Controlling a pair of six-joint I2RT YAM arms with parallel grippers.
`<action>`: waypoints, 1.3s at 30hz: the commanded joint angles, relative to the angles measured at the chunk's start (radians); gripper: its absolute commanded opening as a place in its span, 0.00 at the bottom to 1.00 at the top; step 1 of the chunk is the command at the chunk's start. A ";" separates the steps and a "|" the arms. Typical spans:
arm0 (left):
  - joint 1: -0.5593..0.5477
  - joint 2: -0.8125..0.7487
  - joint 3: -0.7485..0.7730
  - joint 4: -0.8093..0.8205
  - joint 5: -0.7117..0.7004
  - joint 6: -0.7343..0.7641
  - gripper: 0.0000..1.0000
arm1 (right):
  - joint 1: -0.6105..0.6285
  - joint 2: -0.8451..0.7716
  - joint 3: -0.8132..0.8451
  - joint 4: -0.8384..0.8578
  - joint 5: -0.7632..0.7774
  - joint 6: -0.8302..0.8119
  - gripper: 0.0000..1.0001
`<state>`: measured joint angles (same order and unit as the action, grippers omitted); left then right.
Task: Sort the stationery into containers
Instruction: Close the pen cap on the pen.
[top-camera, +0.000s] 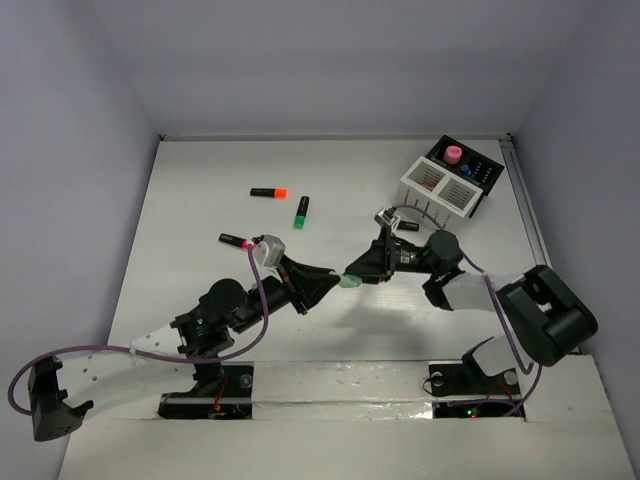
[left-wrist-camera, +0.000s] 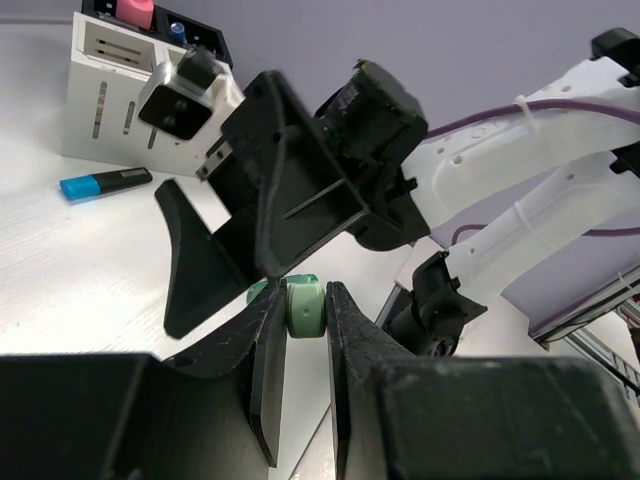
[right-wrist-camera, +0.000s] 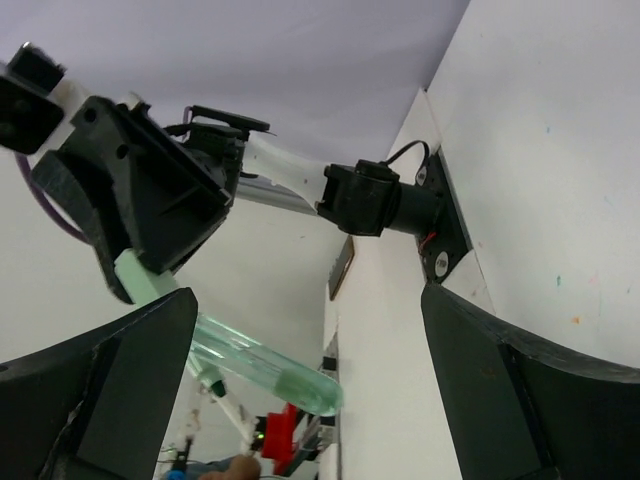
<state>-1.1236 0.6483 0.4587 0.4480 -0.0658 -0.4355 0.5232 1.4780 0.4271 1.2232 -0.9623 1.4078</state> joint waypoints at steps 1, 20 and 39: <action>0.005 -0.013 0.014 0.061 -0.008 -0.012 0.00 | -0.003 -0.091 0.018 0.003 0.054 -0.108 1.00; 0.005 -0.059 -0.026 0.101 -0.052 -0.005 0.00 | -0.003 -0.268 -0.005 -0.281 0.092 -0.148 0.64; 0.005 -0.131 -0.084 0.133 -0.141 -0.031 0.00 | -0.003 -0.334 -0.097 -0.128 0.126 -0.055 0.64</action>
<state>-1.1236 0.5373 0.3832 0.4976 -0.1844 -0.4549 0.5232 1.1633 0.3431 0.9955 -0.8448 1.3376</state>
